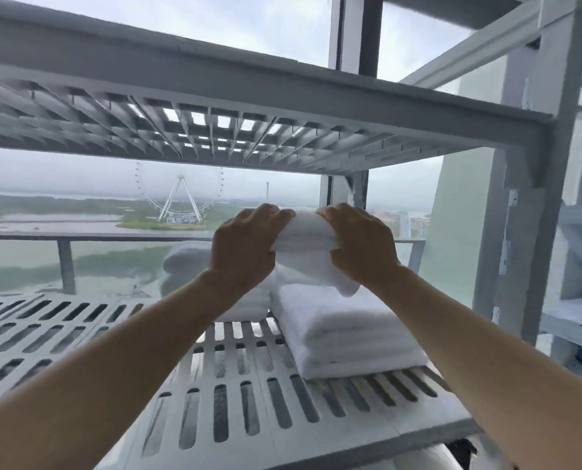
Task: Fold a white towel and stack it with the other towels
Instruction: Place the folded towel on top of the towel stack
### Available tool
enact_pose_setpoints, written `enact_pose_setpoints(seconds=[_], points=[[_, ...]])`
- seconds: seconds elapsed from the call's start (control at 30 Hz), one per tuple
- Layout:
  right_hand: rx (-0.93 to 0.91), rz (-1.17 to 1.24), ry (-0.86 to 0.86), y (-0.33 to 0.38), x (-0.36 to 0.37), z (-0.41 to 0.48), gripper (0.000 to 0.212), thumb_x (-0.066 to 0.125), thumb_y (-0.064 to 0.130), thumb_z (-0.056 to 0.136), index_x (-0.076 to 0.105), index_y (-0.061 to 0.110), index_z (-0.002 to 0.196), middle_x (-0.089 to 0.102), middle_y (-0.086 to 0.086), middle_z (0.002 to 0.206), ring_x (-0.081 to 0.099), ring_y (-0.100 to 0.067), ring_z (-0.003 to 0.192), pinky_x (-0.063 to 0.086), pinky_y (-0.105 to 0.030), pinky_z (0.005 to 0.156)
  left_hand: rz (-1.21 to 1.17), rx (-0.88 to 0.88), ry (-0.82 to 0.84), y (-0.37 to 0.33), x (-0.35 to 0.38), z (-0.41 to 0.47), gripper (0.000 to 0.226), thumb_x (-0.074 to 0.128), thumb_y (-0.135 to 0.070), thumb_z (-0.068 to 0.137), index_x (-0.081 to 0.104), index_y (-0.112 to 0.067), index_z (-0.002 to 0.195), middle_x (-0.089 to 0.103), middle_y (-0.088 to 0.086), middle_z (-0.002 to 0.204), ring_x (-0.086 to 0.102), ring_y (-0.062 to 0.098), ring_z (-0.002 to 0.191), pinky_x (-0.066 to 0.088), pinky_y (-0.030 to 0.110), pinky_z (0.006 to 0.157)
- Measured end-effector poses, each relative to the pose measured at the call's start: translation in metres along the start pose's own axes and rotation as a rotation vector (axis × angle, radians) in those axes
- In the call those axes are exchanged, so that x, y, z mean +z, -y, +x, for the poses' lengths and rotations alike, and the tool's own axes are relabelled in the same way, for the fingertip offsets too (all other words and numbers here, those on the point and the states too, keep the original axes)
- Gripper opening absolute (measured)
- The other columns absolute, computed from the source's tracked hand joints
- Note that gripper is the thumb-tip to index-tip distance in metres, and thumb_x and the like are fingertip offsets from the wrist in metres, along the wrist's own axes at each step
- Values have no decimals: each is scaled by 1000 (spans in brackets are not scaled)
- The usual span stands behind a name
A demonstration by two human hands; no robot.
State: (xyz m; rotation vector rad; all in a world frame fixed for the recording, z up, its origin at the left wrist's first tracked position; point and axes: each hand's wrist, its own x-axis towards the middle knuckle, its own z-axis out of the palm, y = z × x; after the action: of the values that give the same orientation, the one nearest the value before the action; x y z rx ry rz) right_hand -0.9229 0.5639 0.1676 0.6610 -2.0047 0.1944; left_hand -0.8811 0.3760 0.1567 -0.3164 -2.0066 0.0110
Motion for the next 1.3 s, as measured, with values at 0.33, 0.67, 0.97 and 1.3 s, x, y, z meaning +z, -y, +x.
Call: enact_pose_setpoints(seconds=[0.33, 0.67, 0.97, 1.3], points=[[-142, 28, -67, -104, 22, -19, 51, 63, -5, 58, 64, 9, 106, 66, -9, 98, 64, -33, 89, 54, -39, 74, 97, 29, -40, -74, 74, 20, 57, 65, 2, 63, 62, -17, 117, 65, 3, 110, 64, 28, 93, 55, 36, 63], [-138, 100, 326, -105, 50, -46, 59, 66, 14, 74, 41, 26, 126, 50, 0, 124, 49, -24, 115, 44, -37, 93, 146, -105, 260, -81, 78, -19, 60, 64, -13, 65, 54, -29, 121, 58, -4, 119, 60, 24, 101, 49, 34, 68], [-113, -78, 249, -109, 59, -55, 65, 61, -2, 73, 35, 17, 129, 56, -4, 114, 58, -26, 103, 47, -33, 83, 118, -54, 229, -88, 78, -14, 59, 66, -7, 63, 58, -27, 118, 65, -3, 113, 63, 25, 100, 54, 37, 66], [-99, -132, 3, -125, 59, -27, 50, 68, -9, 55, 63, 11, 101, 67, -5, 90, 65, -27, 82, 54, -32, 70, 91, -21, 146, -81, 89, 18, 66, 67, 2, 58, 62, -24, 118, 66, 0, 113, 65, 27, 96, 57, 37, 59]])
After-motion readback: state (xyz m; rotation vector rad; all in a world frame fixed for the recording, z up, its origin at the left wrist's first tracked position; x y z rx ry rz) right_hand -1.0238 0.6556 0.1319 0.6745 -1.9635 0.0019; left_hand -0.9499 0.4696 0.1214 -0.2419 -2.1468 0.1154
